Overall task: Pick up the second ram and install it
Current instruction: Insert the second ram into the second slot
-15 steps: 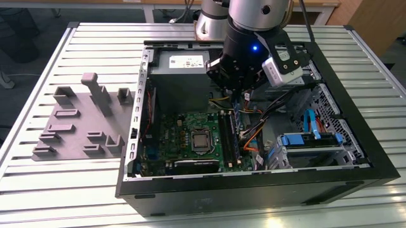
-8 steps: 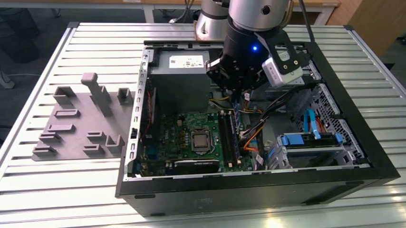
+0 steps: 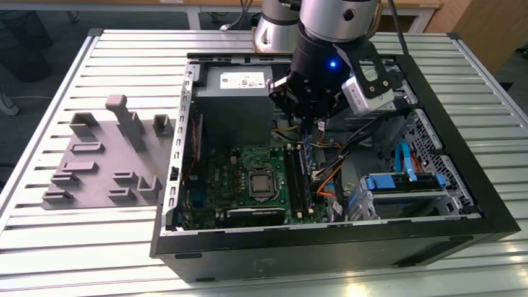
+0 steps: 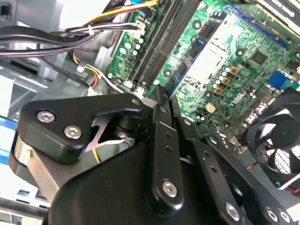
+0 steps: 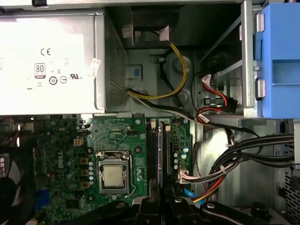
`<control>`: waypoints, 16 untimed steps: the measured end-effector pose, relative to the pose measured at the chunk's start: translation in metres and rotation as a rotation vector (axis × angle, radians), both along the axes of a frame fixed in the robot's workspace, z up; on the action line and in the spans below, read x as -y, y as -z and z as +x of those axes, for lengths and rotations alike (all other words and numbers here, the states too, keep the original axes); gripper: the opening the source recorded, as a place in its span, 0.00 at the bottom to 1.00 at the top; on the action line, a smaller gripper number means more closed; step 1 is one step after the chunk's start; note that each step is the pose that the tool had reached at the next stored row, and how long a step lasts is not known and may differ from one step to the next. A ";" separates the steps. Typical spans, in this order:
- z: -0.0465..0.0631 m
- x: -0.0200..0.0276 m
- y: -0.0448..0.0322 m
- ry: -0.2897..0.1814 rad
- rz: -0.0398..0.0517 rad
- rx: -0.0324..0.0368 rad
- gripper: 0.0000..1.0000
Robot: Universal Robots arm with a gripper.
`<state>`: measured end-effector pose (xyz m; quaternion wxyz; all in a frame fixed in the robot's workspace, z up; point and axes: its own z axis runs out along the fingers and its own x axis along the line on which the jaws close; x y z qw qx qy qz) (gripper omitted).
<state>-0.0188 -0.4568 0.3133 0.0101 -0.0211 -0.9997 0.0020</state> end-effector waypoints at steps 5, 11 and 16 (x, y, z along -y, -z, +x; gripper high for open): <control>0.000 -0.0001 0.0086 0.014 -0.0002 -0.0065 0.14; 0.000 -0.0002 0.0196 0.024 0.0000 -0.0067 0.14; 0.000 -0.0001 0.0286 -0.004 0.0001 -0.0068 0.14</control>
